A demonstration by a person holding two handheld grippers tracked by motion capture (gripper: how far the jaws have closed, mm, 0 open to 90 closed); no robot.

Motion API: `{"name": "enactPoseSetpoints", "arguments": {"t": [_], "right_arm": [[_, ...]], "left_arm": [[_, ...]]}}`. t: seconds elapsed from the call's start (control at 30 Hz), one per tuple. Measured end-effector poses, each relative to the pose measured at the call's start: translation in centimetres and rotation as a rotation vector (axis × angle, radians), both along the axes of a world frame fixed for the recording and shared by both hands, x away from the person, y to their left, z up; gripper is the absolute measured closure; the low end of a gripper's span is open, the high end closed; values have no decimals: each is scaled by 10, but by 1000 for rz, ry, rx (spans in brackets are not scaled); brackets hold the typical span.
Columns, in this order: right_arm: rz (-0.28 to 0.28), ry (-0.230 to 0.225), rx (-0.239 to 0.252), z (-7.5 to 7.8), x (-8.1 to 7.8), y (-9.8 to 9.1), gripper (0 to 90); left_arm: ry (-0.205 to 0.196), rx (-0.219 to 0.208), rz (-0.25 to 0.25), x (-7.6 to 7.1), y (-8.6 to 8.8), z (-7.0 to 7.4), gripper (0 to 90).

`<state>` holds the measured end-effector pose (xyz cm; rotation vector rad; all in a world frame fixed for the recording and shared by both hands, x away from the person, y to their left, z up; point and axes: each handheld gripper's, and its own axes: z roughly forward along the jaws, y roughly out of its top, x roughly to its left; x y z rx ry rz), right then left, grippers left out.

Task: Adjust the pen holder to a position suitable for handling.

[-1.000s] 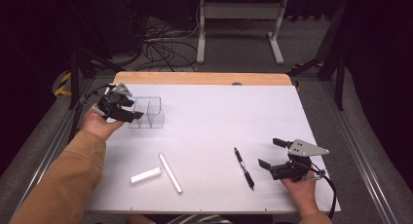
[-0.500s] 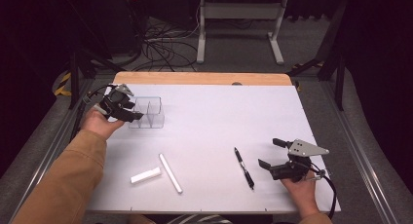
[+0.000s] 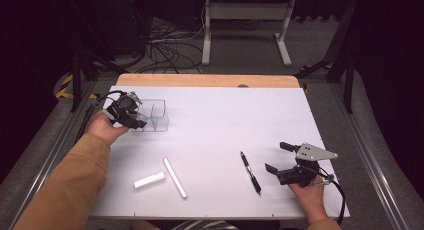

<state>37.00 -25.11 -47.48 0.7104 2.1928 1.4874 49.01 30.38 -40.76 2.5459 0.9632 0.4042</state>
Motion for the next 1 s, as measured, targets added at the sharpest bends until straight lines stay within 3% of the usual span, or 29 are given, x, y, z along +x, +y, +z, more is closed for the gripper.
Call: {"name": "enactPoseSetpoints", "arguments": {"t": [0.27,0.43,0.67,0.77,0.9,1.0], "right_arm": [[2,1,-1,0,0,0,45],[-1,-1,-2,0,0,0,46],[0,2,-5,0,0,0,47],[2,2,-5,0,0,1,47],[4,1,-5,0,0,1,47],[3,3,-4,0,0,1,47]], "left_arm": [[-2,25,-15,-3,0,2,543],[-12,80,-56,-10,0,4,612],[-2,100,-101,-15,1,7,693],[13,86,-174,-20,0,13,771],[30,77,-227,-25,-9,16,854],[14,78,-272,-30,-18,21,872]]}}
